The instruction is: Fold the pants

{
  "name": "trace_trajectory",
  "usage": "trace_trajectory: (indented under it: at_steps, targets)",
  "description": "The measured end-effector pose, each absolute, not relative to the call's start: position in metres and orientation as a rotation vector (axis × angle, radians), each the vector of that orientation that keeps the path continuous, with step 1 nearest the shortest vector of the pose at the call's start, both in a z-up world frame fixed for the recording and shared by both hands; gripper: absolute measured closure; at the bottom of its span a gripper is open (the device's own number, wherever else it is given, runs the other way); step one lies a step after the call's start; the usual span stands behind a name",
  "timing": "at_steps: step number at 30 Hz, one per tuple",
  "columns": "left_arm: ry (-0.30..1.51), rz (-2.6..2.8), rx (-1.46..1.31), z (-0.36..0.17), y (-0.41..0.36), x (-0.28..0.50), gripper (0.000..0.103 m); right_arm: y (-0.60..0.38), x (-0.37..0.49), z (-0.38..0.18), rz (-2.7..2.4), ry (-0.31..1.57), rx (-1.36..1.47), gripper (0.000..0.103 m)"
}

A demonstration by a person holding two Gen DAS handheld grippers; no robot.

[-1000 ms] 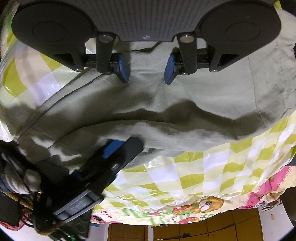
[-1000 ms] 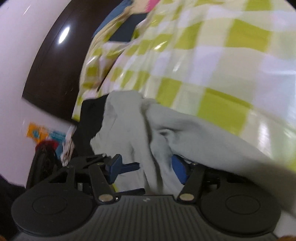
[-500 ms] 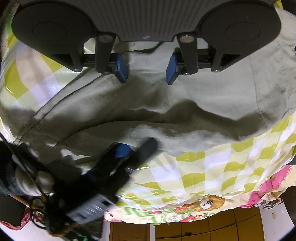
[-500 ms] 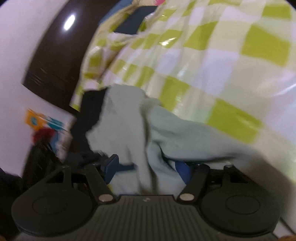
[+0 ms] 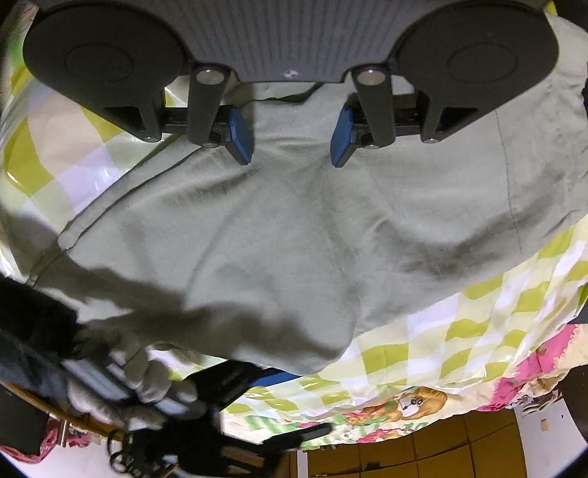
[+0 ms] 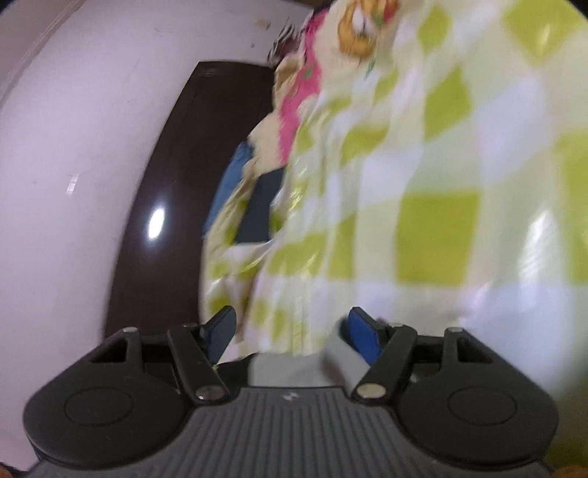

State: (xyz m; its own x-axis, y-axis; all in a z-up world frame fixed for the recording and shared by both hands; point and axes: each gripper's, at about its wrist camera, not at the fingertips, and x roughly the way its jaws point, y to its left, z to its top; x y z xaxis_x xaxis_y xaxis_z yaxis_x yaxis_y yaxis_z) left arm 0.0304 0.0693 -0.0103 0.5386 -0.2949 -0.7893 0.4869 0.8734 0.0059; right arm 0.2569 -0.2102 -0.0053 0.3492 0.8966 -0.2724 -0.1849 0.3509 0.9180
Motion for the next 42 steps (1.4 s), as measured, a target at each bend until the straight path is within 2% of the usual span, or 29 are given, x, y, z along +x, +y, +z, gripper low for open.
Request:
trace_trajectory:
  at_steps: [7, 13, 17, 27, 38, 39, 41, 42]
  targets:
    - [0.859, -0.437, 0.311, 0.003, 0.051, 0.021, 0.042, -0.283, 0.157, 0.037, 0.642, 0.808, 0.757, 0.033]
    - [0.865, -0.523, 0.359, 0.009, 0.007, 0.01, 0.042, -0.375, 0.04, 0.006, 0.286, 0.814, 0.858, 0.03]
    - [0.847, -0.577, 0.438, 0.014, -0.032, 0.002, 0.042, -0.437, -0.013, -0.001, 0.067, 0.679, 0.923, 0.03]
    - [0.742, -0.737, 0.504, 0.036, -0.122, -0.004, 0.041, -0.496, -0.087, -0.019, -0.247, 0.542, 1.092, 0.03]
    - [0.733, -0.789, 0.521, 0.039, -0.154, -0.011, 0.041, -0.499, -0.056, -0.046, -0.194, 0.441, 1.242, 0.029]
    - [0.734, -0.789, 0.519, 0.039, -0.155, -0.011, 0.041, -0.497, -0.053, -0.047, -0.189, 0.434, 1.239, 0.036]
    - [0.735, -0.789, 0.519, 0.039, -0.155, -0.011, 0.041, -0.494, -0.049, -0.055, -0.167, 0.439, 1.307, 0.065]
    - [0.739, -0.786, 0.52, 0.038, -0.155, -0.01, 0.041, -0.493, -0.049, -0.063, -0.163, 0.441, 1.37, 0.072]
